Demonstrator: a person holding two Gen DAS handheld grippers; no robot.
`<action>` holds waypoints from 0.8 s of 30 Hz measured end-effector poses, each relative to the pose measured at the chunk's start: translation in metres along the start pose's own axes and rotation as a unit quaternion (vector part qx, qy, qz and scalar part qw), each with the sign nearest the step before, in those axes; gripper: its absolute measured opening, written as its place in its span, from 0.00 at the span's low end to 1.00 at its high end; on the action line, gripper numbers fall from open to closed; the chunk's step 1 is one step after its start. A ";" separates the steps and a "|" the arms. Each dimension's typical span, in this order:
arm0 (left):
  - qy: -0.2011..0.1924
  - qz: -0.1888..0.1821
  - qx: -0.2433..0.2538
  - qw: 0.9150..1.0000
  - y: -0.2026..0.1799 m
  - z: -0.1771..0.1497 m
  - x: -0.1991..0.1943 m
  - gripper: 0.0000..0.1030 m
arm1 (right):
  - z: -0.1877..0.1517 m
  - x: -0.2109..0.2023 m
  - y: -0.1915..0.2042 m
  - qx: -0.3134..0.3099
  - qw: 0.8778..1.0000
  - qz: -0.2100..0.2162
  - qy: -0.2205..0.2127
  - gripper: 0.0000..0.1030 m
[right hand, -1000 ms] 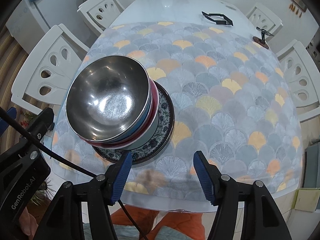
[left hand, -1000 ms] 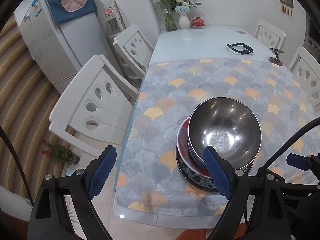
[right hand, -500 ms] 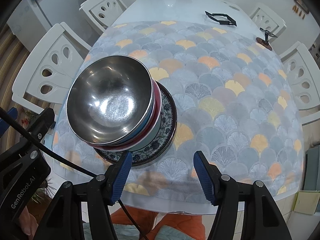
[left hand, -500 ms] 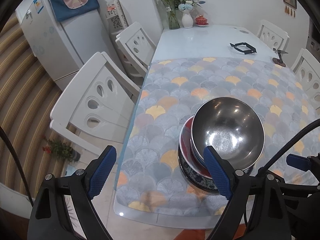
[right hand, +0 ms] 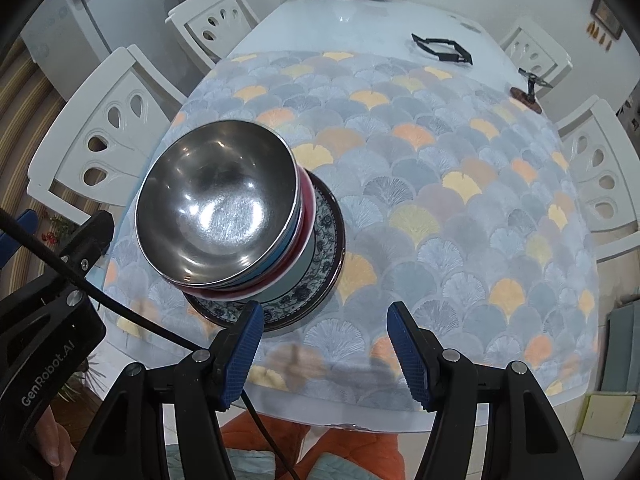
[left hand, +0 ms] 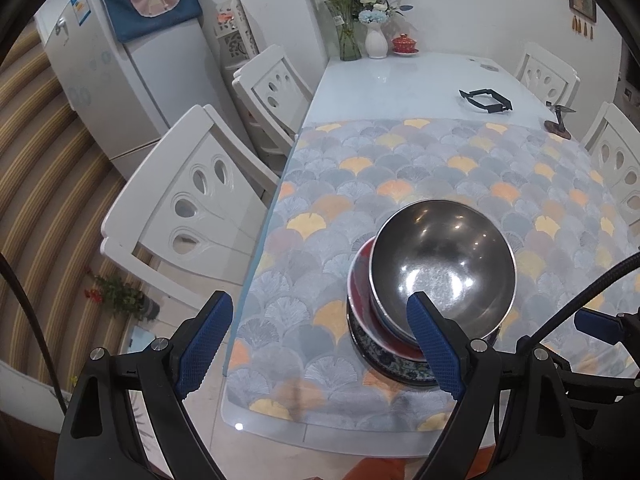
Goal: Organize plates and bowls
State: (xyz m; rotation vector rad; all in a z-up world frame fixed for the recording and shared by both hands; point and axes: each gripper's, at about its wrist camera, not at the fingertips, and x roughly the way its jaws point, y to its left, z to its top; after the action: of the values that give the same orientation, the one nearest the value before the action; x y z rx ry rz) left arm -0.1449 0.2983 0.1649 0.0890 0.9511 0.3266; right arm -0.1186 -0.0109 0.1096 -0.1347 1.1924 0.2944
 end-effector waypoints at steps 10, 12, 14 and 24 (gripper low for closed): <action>0.002 -0.004 -0.007 1.000 -0.015 0.002 -0.009 0.86 | 0.000 -0.008 -0.014 -0.008 1.000 0.005 -0.011 0.60; 0.004 -0.004 -0.008 1.000 -0.021 0.003 -0.011 0.86 | 0.000 -0.009 -0.019 -0.011 1.000 0.008 -0.011 0.60; 0.005 0.000 -0.007 1.000 -0.027 0.004 -0.012 0.86 | 0.000 -0.009 -0.023 -0.013 1.000 0.009 -0.011 0.60; 0.001 -0.004 -0.039 0.999 -0.041 0.008 -0.024 0.86 | 0.006 -0.017 -0.044 -0.038 0.999 0.017 -0.023 0.60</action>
State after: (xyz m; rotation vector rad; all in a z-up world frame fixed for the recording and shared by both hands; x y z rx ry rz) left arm -0.1417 0.2520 0.1798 0.0134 0.9396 0.3571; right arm -0.1064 -0.0539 0.1257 -0.1729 1.1396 0.3711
